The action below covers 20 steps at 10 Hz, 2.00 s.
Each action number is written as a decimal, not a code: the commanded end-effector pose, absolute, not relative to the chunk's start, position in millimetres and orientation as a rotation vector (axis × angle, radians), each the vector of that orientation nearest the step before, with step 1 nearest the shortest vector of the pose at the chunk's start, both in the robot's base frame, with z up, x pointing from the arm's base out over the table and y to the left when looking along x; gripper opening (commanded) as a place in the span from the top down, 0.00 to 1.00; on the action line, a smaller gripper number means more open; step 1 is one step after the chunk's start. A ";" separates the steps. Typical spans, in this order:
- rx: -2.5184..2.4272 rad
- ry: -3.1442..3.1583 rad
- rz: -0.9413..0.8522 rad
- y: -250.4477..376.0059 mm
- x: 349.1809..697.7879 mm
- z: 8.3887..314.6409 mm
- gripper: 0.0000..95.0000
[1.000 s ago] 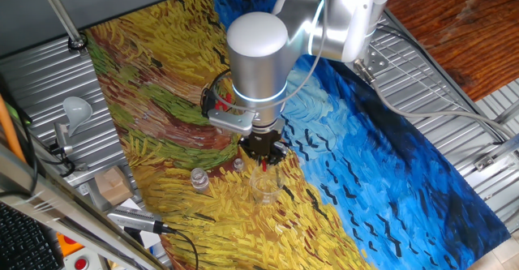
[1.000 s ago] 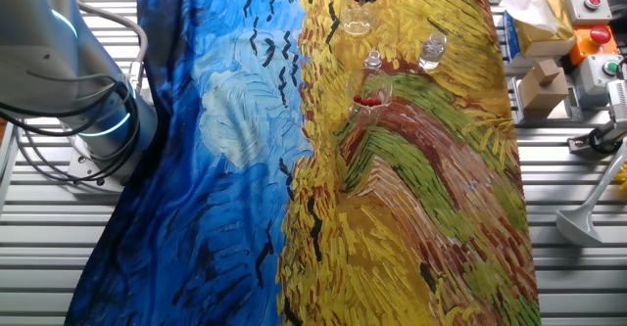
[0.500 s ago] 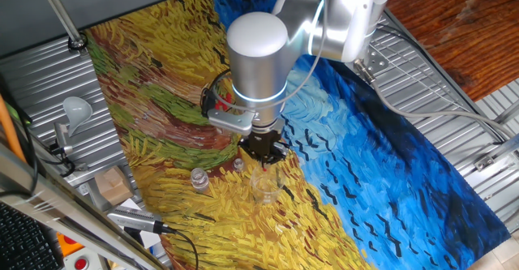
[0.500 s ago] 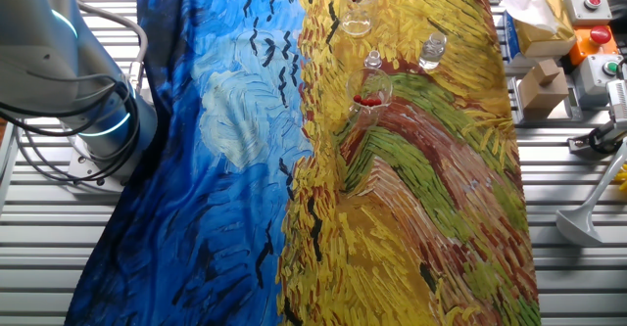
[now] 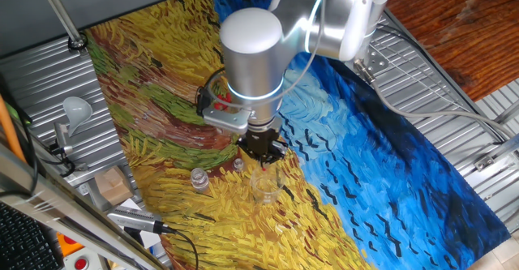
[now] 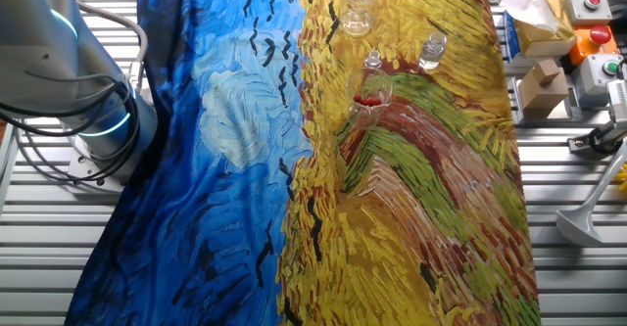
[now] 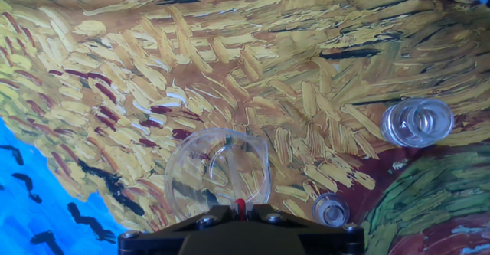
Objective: Transfer liquid using a dropper
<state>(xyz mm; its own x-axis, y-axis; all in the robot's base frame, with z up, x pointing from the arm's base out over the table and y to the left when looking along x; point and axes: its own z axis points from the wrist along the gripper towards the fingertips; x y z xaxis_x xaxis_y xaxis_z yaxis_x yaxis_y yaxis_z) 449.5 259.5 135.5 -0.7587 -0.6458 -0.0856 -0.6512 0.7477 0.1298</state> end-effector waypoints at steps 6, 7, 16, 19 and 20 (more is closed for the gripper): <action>-1.092 2.914 0.289 260.1 450.2 136.9 1.00; -1.092 2.914 0.287 260.1 450.2 136.9 1.00; -1.120 2.911 0.210 262.3 450.3 138.8 1.00; -1.113 2.913 0.211 262.2 450.6 137.6 1.00; -1.112 2.913 0.213 262.5 451.2 136.2 1.00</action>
